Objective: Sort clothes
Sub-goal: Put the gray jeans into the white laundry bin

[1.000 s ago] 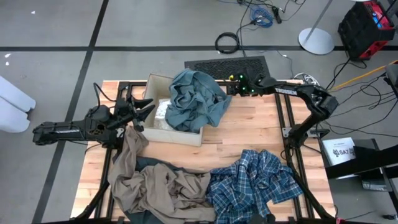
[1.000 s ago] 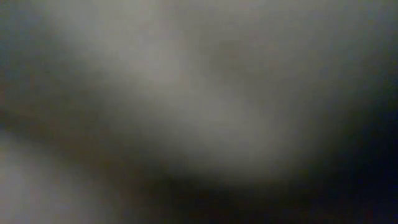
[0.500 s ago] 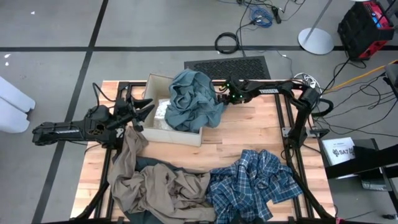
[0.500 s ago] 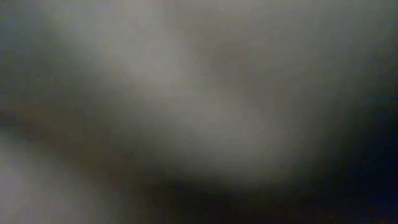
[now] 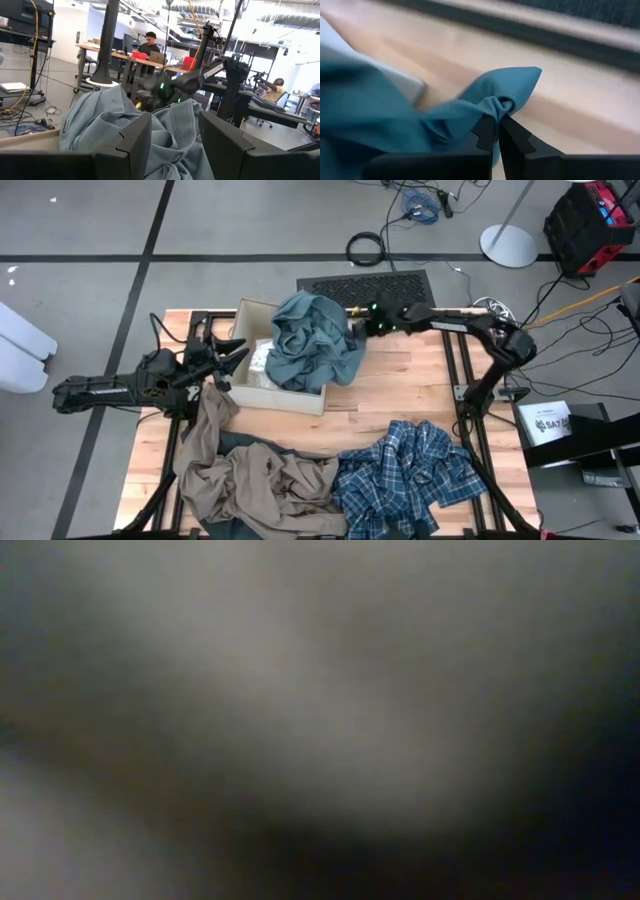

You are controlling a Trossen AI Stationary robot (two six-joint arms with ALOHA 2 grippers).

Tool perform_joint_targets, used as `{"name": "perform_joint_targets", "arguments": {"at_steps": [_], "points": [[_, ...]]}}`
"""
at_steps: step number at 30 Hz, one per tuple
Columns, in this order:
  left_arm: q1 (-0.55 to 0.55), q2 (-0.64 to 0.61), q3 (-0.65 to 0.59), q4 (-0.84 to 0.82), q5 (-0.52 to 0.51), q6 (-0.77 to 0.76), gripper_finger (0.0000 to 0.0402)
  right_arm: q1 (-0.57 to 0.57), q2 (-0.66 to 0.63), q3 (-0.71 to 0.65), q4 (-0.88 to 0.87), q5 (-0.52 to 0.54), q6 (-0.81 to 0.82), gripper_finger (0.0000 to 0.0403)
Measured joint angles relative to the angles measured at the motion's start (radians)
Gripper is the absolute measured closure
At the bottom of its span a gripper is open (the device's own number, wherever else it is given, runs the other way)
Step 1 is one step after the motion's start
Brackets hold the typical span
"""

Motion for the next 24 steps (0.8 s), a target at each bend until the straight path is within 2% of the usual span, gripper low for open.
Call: {"name": "perform_joint_targets", "arguments": {"at_steps": [8, 12, 19, 24], "points": [[0.000, 0.000, 0.000, 0.000, 0.000, 0.003, 0.0228, 0.060, -0.242, 0.113, 0.020, 0.007, -0.067, 0.0401], [0.001, 0.000, 0.000, 0.000, 0.000, 0.023, 0.0228, 0.154, -0.311, 0.168, 0.143, -0.001, -0.068, 0.0402], [0.001, 0.000, 0.000, 0.007, -0.001, 0.021, 0.0228, 0.349, -0.269, 0.289, 0.407, -0.044, -0.150, 0.0402], [0.001, 0.000, 0.000, 0.010, -0.001, 0.020, 0.0228, 0.462, -0.151, 0.380, 0.555, -0.081, -0.234, 0.0403]]}}
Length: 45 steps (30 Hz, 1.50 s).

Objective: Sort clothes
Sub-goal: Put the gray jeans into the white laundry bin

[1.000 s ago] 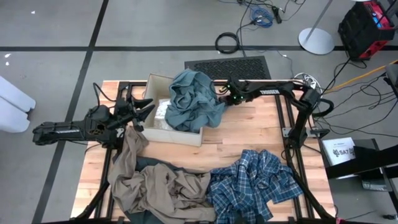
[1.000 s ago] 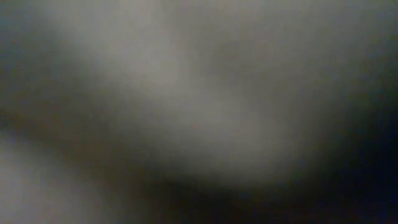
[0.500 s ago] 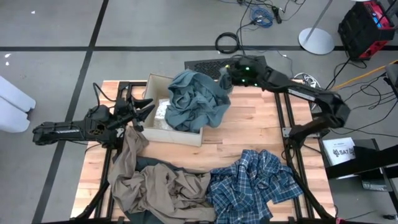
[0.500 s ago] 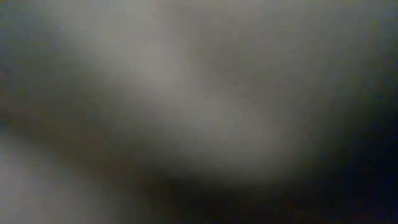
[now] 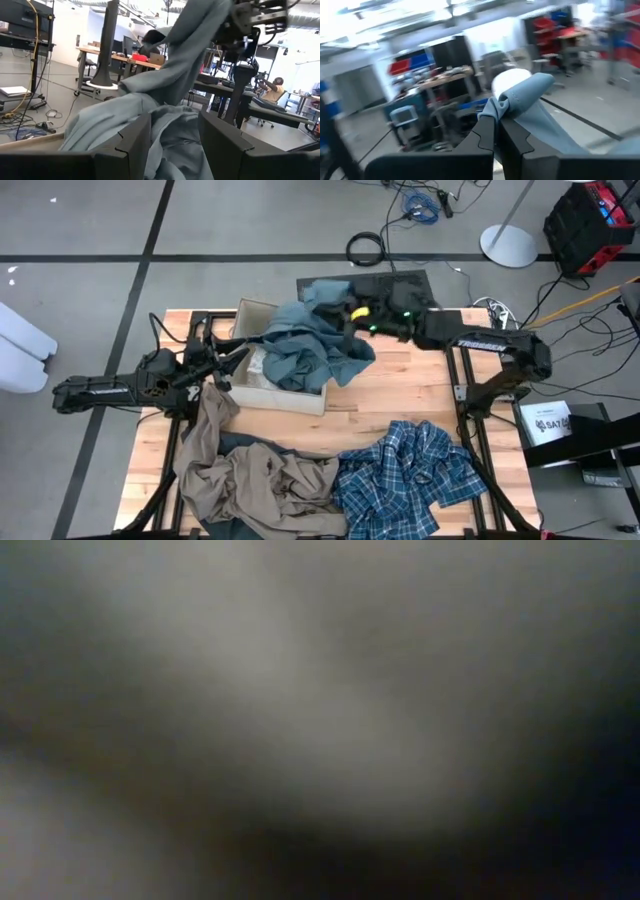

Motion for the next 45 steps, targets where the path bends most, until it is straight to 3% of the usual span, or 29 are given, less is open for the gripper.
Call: {"name": "perform_joint_targets", "arguments": {"at_steps": [6, 9, 11, 13, 17, 21, 27, 33, 42, 45], "points": [[0.000, 0.000, 0.000, 0.000, 0.000, 0.001, 0.0228, 0.067, 0.196, 0.121, 0.063, -0.238, -0.061, 0.0403], [0.000, 0.000, 0.000, 0.001, 0.000, 0.001, 0.0228, 0.072, 0.293, 0.182, 0.000, -0.334, -0.067, 0.0403], [0.000, 0.000, 0.000, 0.000, 0.000, 0.001, 0.0228, 0.067, 0.339, 0.220, -0.104, -0.336, -0.070, 0.0403], [0.000, 0.000, 0.000, 0.000, 0.000, 0.001, 0.0228, 0.059, 0.371, 0.254, -0.241, -0.290, -0.104, 0.0403], [0.000, 0.000, 0.000, 0.000, 0.000, 0.001, 0.0228, 0.041, 0.407, 0.288, -0.495, -0.071, -0.192, 0.0403], [0.000, 0.000, 0.000, 0.003, 0.000, 0.002, 0.0228, 0.029, 0.423, 0.289, -0.592, 0.091, -0.236, 0.0403], [0.000, 0.013, 0.000, 0.002, 0.000, 0.015, 0.0228, 0.046, 0.428, 0.289, -0.574, 0.068, -0.336, 0.0387], [0.000, 0.034, 0.000, 0.002, -0.001, 0.027, 0.0228, 0.095, 0.411, 0.327, -0.582, 0.057, -0.460, 0.0309], [-0.001, 0.035, 0.000, 0.001, -0.013, 0.034, 0.0228, 0.119, 0.408, 0.618, -0.906, 0.074, -0.523, 0.0196], [-0.001, 0.035, 0.000, 0.001, -0.013, 0.034, 0.0228, 0.114, 0.399, 0.704, -1.061, 0.193, -0.512, 0.0179]]}}
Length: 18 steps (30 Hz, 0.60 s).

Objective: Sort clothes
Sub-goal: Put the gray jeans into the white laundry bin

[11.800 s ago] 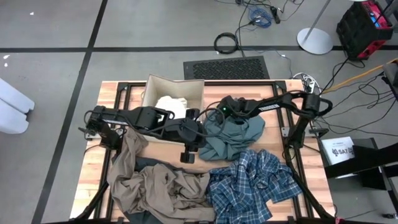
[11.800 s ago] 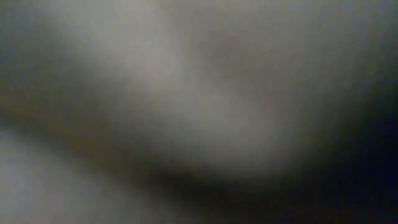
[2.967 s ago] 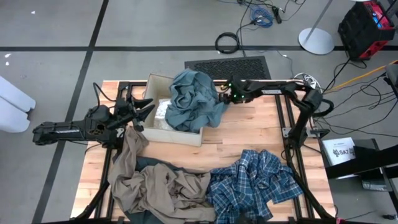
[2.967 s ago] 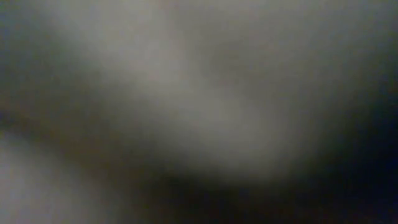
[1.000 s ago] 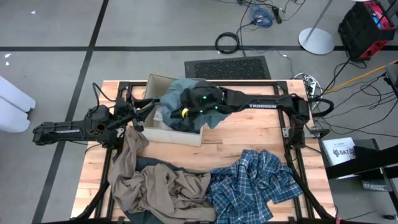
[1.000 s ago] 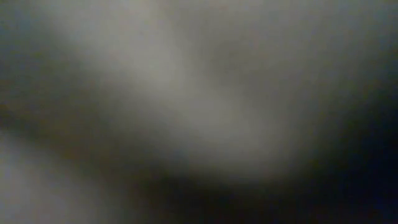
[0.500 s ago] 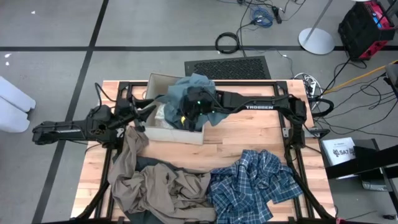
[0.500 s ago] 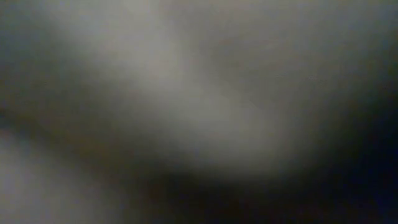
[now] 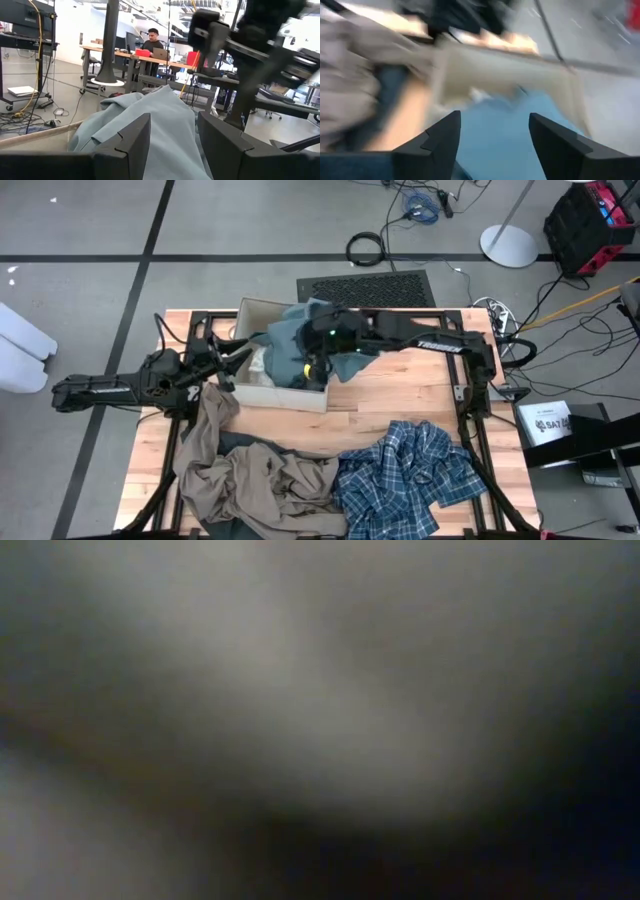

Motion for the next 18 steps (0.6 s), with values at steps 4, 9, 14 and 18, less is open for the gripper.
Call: {"name": "perform_joint_targets", "arguments": {"at_steps": [4, 9, 14, 18], "points": [[0.000, 0.000, 0.000, -0.001, 0.000, -0.005, 0.0228, -0.038, -0.053, 0.041, -0.174, 0.205, 0.166, 0.0175], [0.000, 0.000, 0.000, -0.005, 0.000, -0.006, 0.0228, -0.158, -0.138, 0.032, -0.419, 0.213, 0.411, 0.0180], [0.001, 0.000, 0.000, -0.004, 0.000, -0.007, 0.0228, -0.247, -0.224, -0.097, -0.481, 0.140, 0.434, 0.0179], [0.001, 0.000, 0.000, -0.003, 0.000, -0.008, 0.0228, -0.303, -0.327, -0.314, -0.394, 0.020, 0.429, 0.0179]]}}
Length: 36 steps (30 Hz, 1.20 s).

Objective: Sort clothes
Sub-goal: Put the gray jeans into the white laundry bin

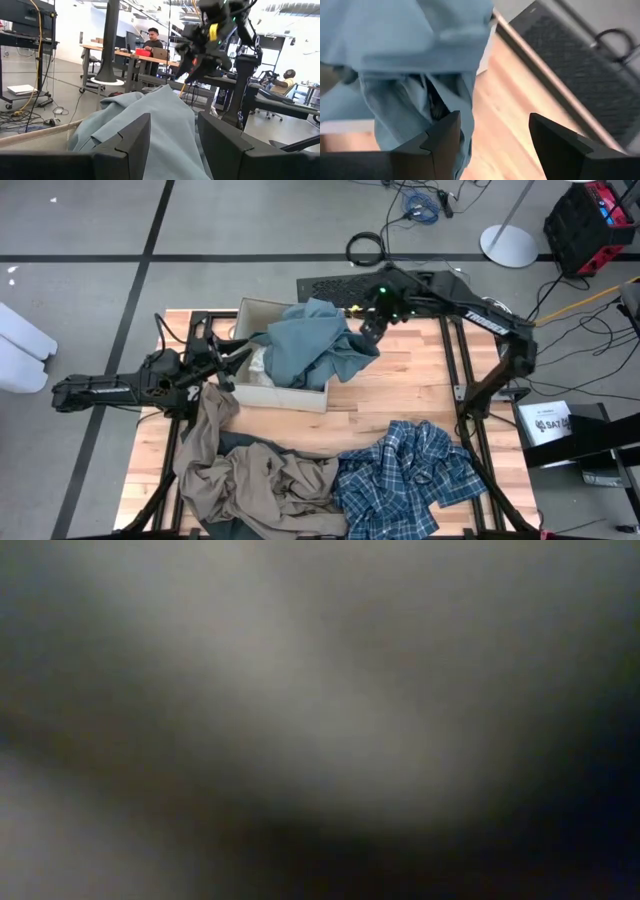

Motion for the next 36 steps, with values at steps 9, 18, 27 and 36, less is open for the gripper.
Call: {"name": "perform_joint_targets", "arguments": {"at_steps": [9, 18, 27, 36], "points": [[0.000, 0.000, 0.000, -0.002, 0.000, 0.000, 0.0228, -0.032, -0.186, -0.447, 0.346, -0.192, -0.064, 0.0179], [0.000, 0.000, 0.000, -0.005, 0.000, 0.000, 0.0228, -0.029, -0.189, -0.574, 0.509, -0.168, -0.124, 0.0188], [-0.001, 0.000, 0.000, -0.006, 0.000, 0.000, 0.0228, -0.027, -0.178, -0.590, 0.669, -0.152, -0.150, 0.0387], [0.000, 0.000, 0.000, -0.009, 0.000, 0.001, 0.0228, 0.062, -0.182, -0.432, 1.088, -0.159, -0.169, 0.0402]]}}
